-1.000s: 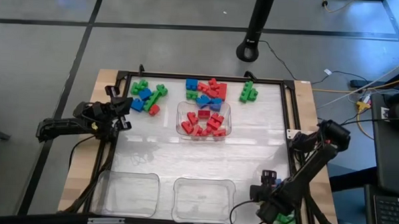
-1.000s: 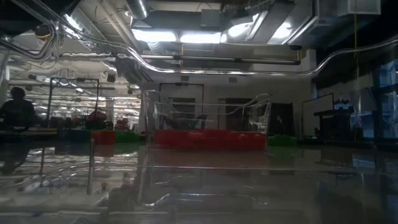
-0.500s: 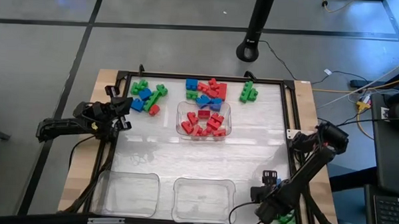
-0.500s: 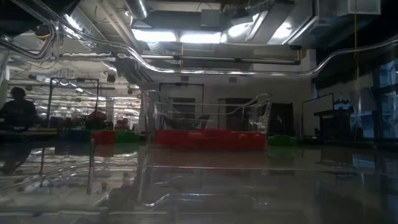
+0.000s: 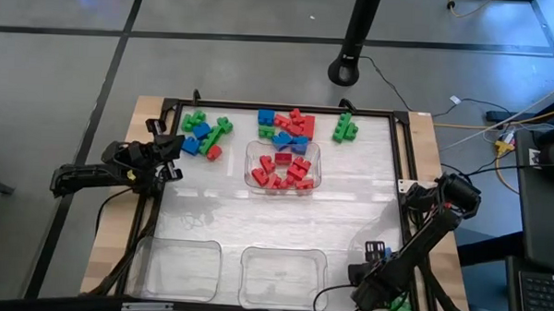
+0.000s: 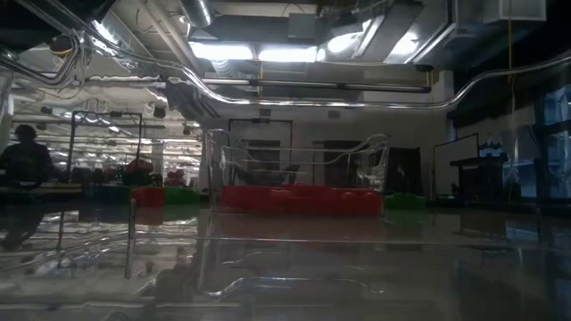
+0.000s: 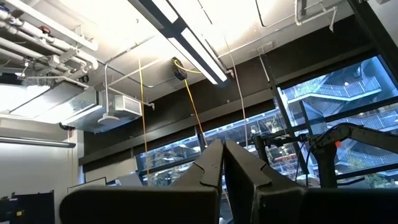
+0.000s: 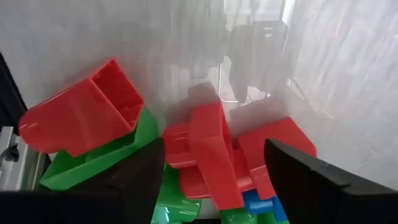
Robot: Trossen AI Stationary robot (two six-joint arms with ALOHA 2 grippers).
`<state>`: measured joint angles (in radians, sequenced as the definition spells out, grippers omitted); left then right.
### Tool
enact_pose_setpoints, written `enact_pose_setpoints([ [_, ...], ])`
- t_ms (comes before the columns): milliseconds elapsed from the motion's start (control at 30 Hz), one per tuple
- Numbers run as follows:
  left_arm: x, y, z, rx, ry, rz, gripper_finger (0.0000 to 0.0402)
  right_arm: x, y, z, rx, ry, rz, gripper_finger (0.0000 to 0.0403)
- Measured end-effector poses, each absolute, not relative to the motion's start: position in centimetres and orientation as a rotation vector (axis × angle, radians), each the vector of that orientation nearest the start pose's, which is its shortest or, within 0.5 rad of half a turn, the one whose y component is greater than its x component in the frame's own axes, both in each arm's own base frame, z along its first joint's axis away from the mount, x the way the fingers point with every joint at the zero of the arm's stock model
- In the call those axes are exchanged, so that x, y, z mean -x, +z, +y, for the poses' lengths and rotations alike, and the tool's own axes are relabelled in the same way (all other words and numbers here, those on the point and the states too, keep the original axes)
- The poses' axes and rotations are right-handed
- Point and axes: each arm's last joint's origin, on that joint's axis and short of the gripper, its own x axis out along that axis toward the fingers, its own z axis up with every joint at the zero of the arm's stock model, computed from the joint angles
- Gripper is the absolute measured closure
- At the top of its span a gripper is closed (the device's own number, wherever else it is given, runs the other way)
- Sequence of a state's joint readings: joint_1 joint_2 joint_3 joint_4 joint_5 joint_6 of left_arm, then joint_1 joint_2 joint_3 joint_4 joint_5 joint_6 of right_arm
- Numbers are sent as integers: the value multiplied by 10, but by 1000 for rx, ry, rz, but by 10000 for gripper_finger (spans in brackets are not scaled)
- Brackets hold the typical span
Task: Sort blocks
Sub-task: Put the red game piece into the top right transparent bin
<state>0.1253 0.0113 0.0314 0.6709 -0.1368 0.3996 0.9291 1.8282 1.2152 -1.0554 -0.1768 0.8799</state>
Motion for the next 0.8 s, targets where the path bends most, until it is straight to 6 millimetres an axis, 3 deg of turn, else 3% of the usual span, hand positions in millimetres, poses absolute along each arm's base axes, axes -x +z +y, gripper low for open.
enact_pose_setpoints([
  [800, -73, 233, 13, -378, 387, -632, 396, -182, 166, 248, 151, 72, 1731, 134],
])
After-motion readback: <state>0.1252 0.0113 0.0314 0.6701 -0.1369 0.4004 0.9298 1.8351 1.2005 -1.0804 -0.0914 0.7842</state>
